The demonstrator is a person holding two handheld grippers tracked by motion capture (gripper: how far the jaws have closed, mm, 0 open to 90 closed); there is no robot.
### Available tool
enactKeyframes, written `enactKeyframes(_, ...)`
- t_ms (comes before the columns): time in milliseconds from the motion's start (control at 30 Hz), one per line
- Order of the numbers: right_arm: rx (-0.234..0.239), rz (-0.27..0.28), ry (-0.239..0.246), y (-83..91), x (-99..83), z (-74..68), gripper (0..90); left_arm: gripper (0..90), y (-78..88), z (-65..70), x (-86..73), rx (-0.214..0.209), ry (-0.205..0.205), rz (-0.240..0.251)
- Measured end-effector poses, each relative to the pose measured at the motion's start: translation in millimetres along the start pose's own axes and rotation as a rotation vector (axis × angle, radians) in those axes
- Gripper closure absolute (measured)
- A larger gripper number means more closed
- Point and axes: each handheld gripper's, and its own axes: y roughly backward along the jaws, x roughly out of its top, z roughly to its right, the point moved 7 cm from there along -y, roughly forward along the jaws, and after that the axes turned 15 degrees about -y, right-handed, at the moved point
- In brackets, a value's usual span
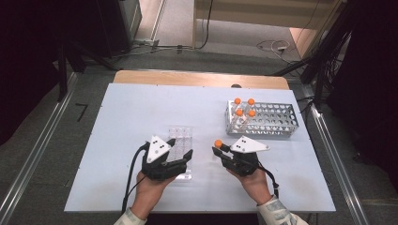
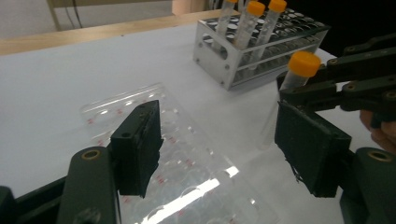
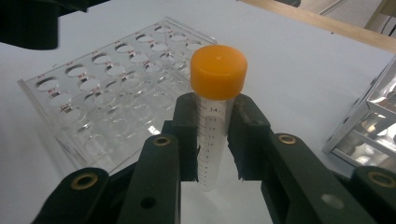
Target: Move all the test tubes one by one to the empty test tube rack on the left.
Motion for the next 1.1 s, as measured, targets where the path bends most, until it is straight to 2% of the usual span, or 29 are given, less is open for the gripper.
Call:
enactKeyframes(133, 0.011, -0.003, 0.012, -1.3, -1.4, -3.2, 71.5, 39.6, -16.6, 13.0, 11.1, -0.067, 0.021, 0.005)
enactKeyframes(300, 0.011, -0.005, 0.014, -1.7, -1.8, -4.4, 71.5, 45.8, -29.8, 25.5, 24.3, -0.107, 0.003, 0.015)
enactKeyframes(400, 0.012, -0.008, 0.015, -2.1, -2.1, -4.4, 71.5, 48.5, -35.8, 31.3, 29.7, -0.141, 0.01, 0.021)
enactKeyframes(667, 0.016, -0.007, 0.013, -1.6, -2.2, -5.0, 71.5, 56.7, -48.5, 38.2, 31.8, -0.153, -0.006, 0.004)
enactKeyframes(867, 0.023, -0.01, 0.006, -2.2, -2.5, -5.3, 71.5, 64.4, -51.9, 40.0, 30.2, -0.159, -0.011, -0.008)
enactKeyframes(1100, 0.024, -0.008, 0.008, -2.1, -2.3, -5.2, 71.5, 68.1, -51.8, 40.1, 31.1, -0.164, -0.01, -0.002)
